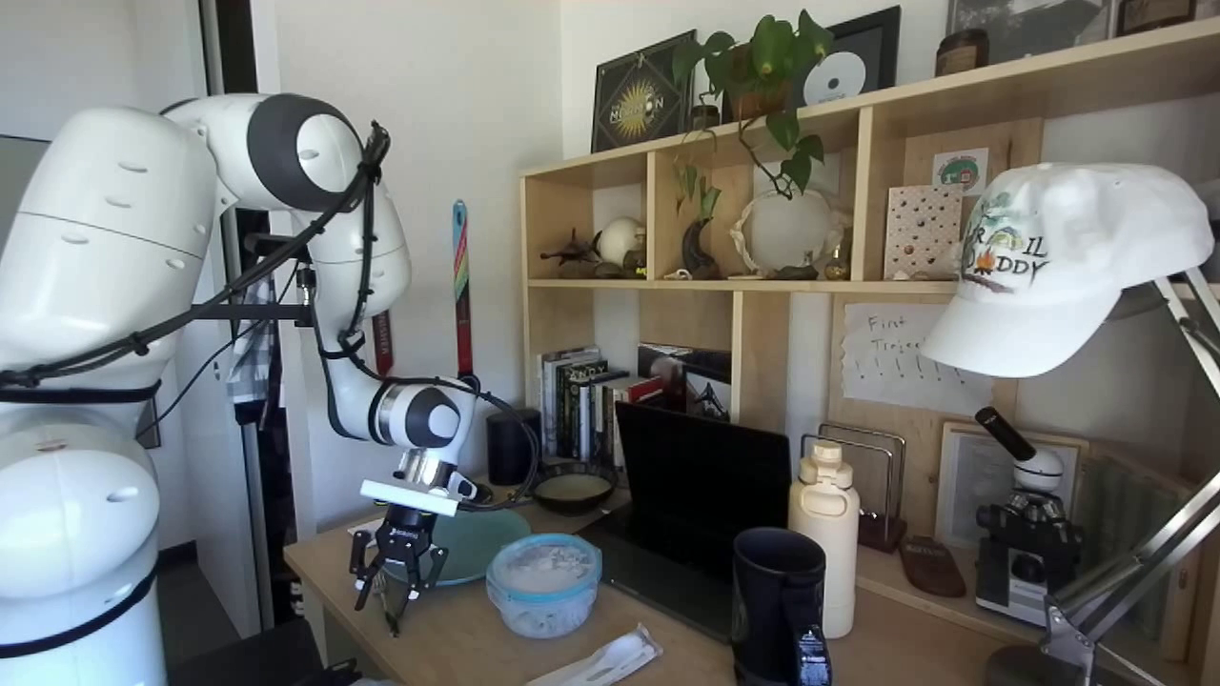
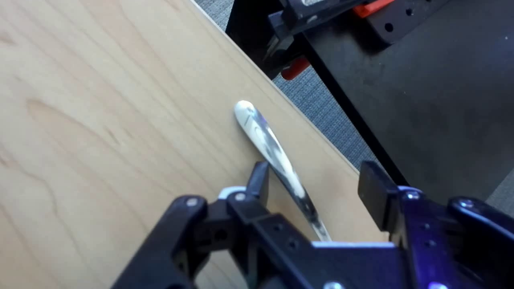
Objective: Move the plastic spoon and the metal fork to the right.
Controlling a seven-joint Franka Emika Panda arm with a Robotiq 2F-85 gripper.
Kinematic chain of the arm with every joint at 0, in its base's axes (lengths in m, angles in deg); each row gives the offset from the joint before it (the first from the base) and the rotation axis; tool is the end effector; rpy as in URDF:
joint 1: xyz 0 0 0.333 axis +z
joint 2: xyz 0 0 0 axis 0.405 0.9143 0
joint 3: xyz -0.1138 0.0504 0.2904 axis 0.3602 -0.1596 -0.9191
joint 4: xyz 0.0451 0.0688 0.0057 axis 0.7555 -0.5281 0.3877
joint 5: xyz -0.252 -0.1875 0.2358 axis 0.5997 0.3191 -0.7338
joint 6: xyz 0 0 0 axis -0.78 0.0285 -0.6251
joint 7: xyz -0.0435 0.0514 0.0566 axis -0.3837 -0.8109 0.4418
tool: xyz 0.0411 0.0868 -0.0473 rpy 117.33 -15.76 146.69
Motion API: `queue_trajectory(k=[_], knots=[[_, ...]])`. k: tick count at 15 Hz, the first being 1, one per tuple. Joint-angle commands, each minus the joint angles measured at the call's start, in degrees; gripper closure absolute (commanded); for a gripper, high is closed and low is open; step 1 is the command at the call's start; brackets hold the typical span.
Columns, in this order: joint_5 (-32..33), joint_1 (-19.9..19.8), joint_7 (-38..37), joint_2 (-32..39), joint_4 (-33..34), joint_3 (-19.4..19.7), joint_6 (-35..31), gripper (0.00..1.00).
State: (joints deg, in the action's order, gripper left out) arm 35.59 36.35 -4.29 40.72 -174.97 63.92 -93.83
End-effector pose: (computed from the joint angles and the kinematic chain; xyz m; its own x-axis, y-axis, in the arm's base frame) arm 0.3563 0.2022 0.1466 0.4627 0.7798 -0.4217 0.7654 -0.5914 -0.2537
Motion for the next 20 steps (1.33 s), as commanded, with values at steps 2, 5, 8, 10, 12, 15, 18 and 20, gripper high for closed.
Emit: queue_trajectory(k=[2, 5, 8, 10, 12, 15, 18, 20], knots=[[1.85, 0.43, -3.33, 0.28, 0.66, 0.08, 0.92, 0.78], [1.98, 0.45, -3.61, 0.21, 0.75, 0.15, 1.02, 0.96], [1.90, 0.51, -4.13, 0.33, 0.69, 0.18, 0.99, 1.00], [1.73, 0.45, -4.59, 0.18, 0.67, 0.16, 1.07, 0.97], [1.53, 0.16, -4.24, -0.48, 0.43, 0.17, 1.28, 0.96], [0.45, -1.05, -2.68, -4.09, -0.60, 0.13, 2.75, 0.96], [-0.83, -2.47, -1.94, -8.84, -1.58, 0.63, 5.59, 0.97], [-2.27, -3.53, -1.90, -13.25, -2.51, 1.44, 7.56, 0.96]])
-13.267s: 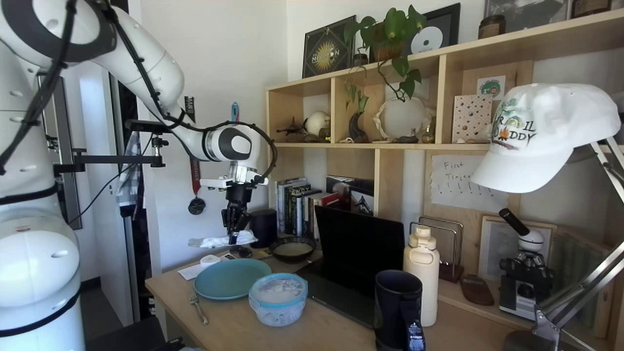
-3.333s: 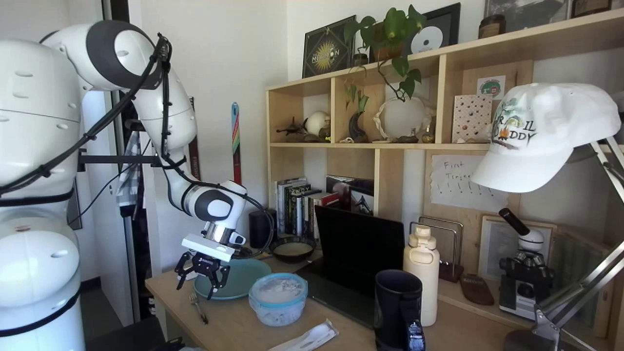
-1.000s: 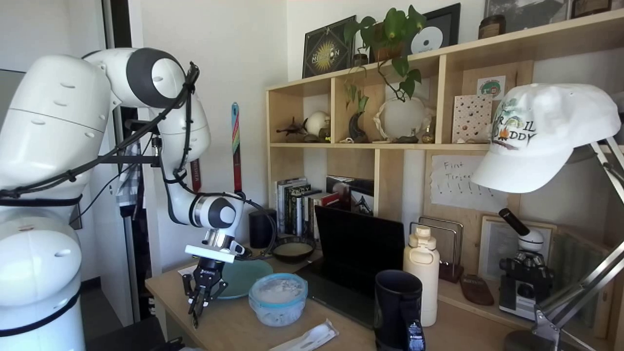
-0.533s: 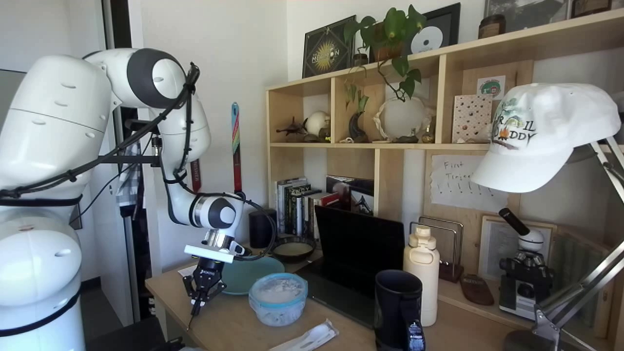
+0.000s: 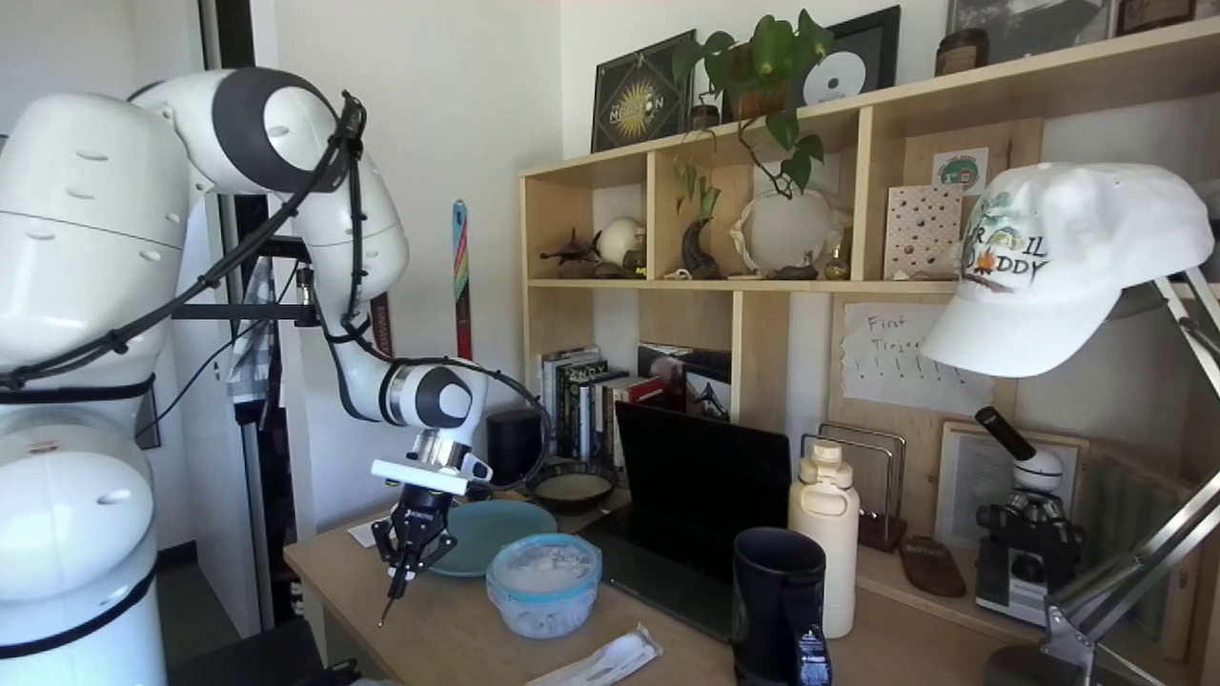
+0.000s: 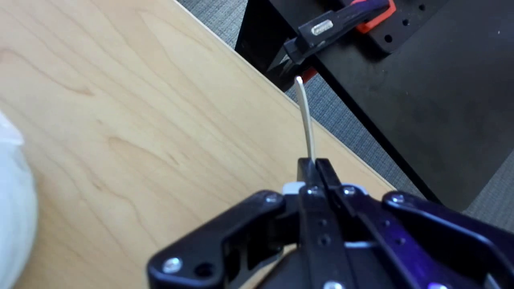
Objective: Move the plastic spoon and the metal fork to the right.
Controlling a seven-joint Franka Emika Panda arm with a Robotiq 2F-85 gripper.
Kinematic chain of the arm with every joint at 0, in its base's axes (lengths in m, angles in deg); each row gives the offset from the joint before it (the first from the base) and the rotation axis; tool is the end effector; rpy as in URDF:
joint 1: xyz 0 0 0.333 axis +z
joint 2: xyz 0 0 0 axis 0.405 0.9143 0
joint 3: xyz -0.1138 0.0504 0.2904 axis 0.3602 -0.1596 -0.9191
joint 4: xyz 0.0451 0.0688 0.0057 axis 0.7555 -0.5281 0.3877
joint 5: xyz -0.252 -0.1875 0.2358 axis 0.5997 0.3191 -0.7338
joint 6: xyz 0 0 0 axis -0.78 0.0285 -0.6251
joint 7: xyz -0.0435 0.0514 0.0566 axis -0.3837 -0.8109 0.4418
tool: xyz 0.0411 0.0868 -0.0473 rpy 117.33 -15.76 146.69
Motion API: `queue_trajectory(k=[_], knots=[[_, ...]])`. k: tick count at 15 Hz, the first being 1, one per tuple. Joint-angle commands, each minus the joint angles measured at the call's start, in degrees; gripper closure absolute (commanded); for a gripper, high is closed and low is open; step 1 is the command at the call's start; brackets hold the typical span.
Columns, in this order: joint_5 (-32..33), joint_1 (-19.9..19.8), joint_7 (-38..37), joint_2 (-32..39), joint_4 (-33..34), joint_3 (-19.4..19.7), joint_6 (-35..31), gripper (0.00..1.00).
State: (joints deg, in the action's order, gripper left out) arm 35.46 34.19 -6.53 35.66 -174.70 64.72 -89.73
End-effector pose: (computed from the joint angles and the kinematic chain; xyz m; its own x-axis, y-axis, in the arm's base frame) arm 0.3743 0.1821 0.1806 0.5419 0.7221 -0.4301 0.7208 -0.6624 -0.2041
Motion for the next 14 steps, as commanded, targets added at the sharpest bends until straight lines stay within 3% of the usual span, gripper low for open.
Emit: queue_trajectory(k=[1, 5, 9, 14], knots=[[-2.67, -1.76, 0.13, -10.46, -3.06, 1.18, 5.03, 0.96], [-5.80, -2.77, -1.27, -21.17, -4.83, 4.58, 11.91, 0.97], [-4.14, -4.25, -6.58, -31.78, -8.69, 9.15, 16.44, 0.97], [0.81, -9.06, -14.59, -41.63, -14.05, 13.88, 15.55, 0.97]])
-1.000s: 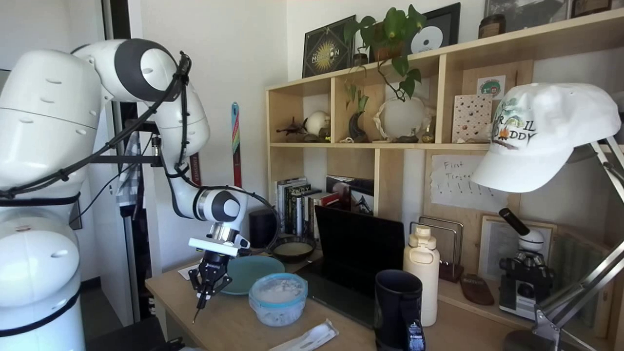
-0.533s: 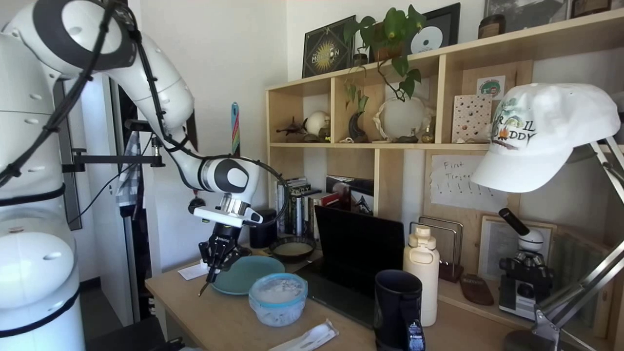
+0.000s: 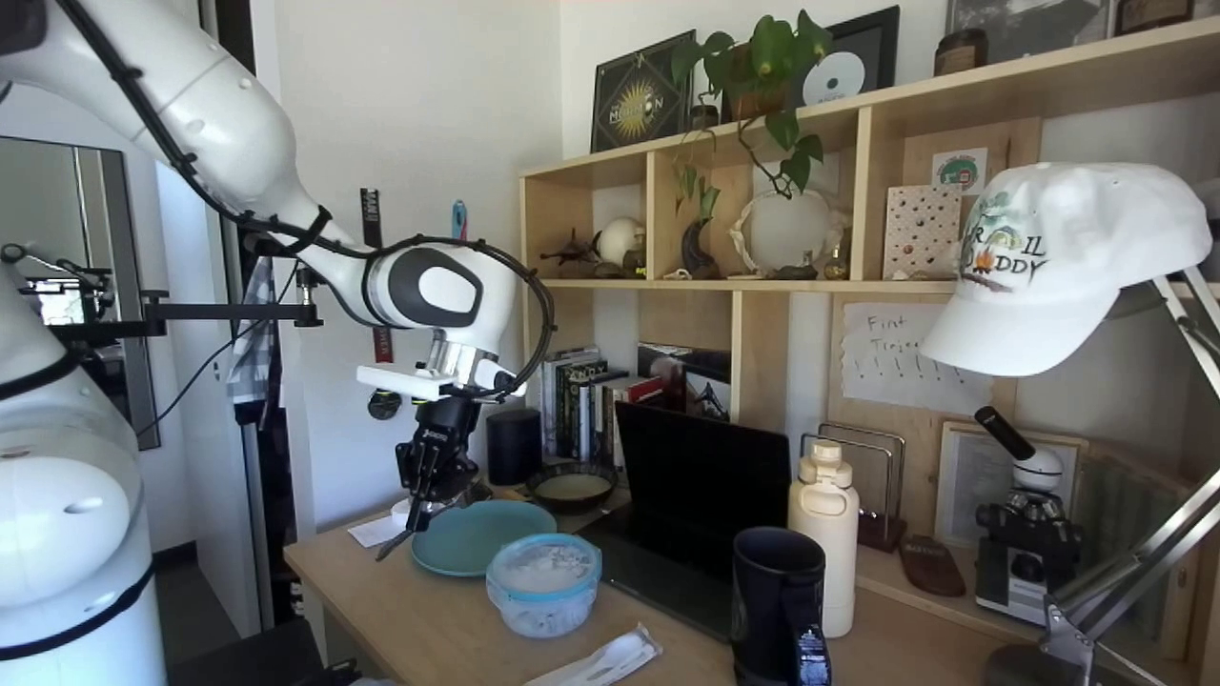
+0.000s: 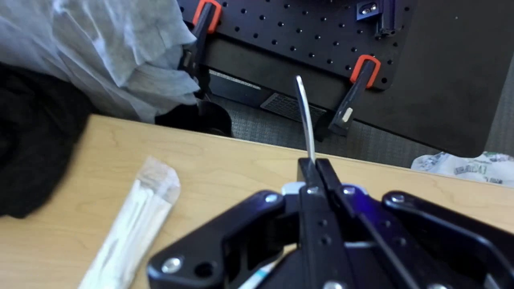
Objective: Move the plastic spoon and the metal fork to the right.
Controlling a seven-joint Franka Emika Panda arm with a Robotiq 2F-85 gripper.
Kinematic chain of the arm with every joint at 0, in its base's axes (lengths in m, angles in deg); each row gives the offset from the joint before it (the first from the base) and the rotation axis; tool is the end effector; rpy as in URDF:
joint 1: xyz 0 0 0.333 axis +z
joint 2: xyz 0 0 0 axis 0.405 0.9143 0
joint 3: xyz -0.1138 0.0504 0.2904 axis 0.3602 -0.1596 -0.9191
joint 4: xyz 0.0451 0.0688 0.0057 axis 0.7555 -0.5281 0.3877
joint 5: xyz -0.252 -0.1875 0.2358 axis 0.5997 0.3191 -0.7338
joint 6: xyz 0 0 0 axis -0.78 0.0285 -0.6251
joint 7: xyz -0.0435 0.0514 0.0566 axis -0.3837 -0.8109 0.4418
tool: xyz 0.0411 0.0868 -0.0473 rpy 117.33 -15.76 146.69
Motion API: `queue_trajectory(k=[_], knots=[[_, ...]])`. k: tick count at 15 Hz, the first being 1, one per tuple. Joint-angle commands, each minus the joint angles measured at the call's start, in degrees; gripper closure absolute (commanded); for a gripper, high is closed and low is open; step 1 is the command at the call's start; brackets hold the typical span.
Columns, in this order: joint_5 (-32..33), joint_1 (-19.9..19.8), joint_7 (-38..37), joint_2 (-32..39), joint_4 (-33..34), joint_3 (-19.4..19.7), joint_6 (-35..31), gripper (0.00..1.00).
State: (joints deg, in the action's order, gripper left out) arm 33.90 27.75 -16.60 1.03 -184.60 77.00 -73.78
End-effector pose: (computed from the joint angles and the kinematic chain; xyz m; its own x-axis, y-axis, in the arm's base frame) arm 0.3496 0.0376 0.3451 0.8866 0.3065 -0.3464 0.3167 -0.9481 -0.0283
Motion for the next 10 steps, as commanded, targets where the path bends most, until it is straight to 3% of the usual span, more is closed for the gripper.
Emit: queue_trajectory(k=[1, 6, 10], knots=[[3.31, -3.82, -5.90, -7.98, -4.59, 2.32, -0.60, 0.97], [8.78, -9.29, -11.02, -8.09, -3.86, 4.82, -3.02, 0.97], [12.56, -11.99, -14.17, -5.86, -2.16, 5.40, -8.55, 0.97]])
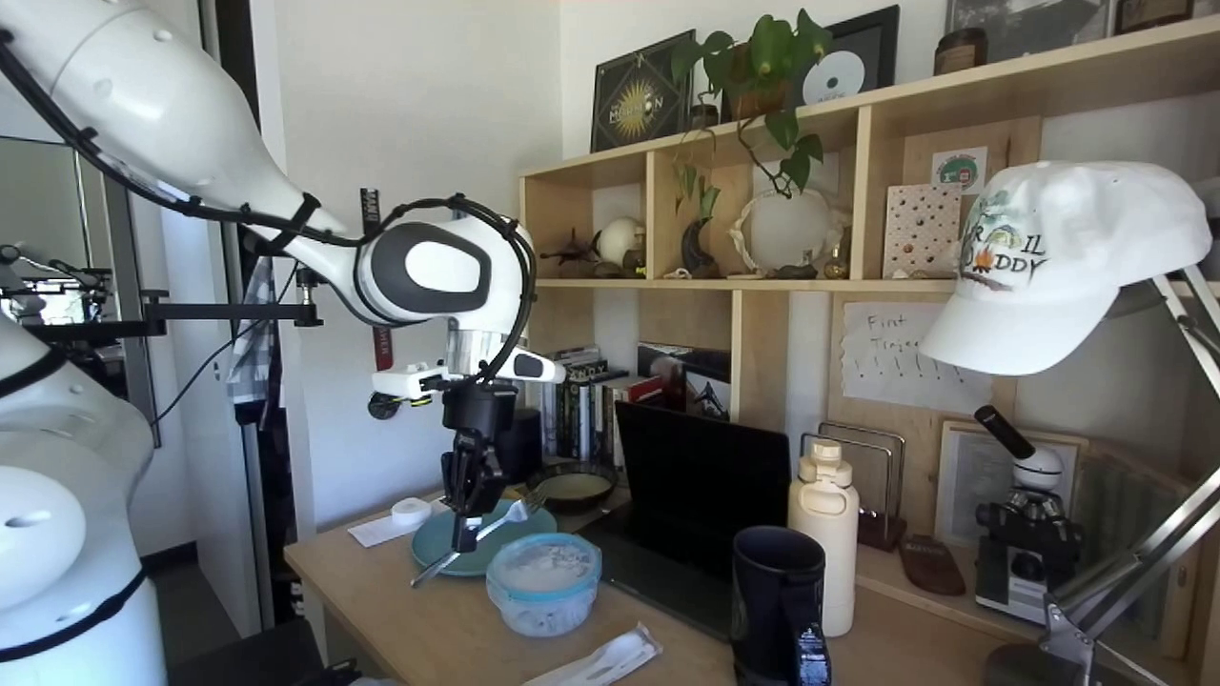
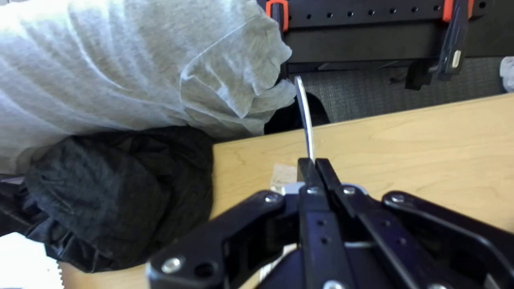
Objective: Move the plastic spoon and the metal fork to the right.
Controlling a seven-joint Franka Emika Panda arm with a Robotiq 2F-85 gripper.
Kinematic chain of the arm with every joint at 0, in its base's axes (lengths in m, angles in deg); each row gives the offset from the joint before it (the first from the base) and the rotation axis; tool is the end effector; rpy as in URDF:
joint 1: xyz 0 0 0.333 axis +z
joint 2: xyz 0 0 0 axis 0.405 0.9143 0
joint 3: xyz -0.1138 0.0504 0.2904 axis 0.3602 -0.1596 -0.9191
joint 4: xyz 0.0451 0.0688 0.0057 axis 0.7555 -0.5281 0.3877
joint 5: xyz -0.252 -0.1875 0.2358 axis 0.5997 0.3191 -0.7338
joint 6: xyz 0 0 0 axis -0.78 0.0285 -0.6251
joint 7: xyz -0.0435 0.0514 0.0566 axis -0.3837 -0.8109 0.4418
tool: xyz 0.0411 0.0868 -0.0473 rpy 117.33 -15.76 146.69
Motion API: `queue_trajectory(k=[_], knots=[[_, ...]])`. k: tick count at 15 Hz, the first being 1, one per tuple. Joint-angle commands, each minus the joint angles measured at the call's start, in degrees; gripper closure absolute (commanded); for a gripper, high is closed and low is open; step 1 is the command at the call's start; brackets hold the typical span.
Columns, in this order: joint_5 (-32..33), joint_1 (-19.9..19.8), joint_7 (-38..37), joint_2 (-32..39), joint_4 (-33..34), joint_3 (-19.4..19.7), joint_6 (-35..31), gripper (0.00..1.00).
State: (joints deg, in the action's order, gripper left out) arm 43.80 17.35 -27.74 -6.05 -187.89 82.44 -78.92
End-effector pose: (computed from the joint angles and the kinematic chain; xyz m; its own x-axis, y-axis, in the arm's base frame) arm 0.3376 -0.0657 0.3701 0.9781 -0.0544 -0.2010 -0.0262 -0.9898 0.1402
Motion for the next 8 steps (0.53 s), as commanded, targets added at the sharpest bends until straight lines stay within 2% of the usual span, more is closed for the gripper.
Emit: queue_trajectory(k=[1, 8], knots=[[3.64, -1.99, -3.54, 2.19, 1.76, -0.04, -5.14, 0.97], [4.63, -3.05, -2.87, 11.12, 4.51, 1.26, -19.67, 0.97]])
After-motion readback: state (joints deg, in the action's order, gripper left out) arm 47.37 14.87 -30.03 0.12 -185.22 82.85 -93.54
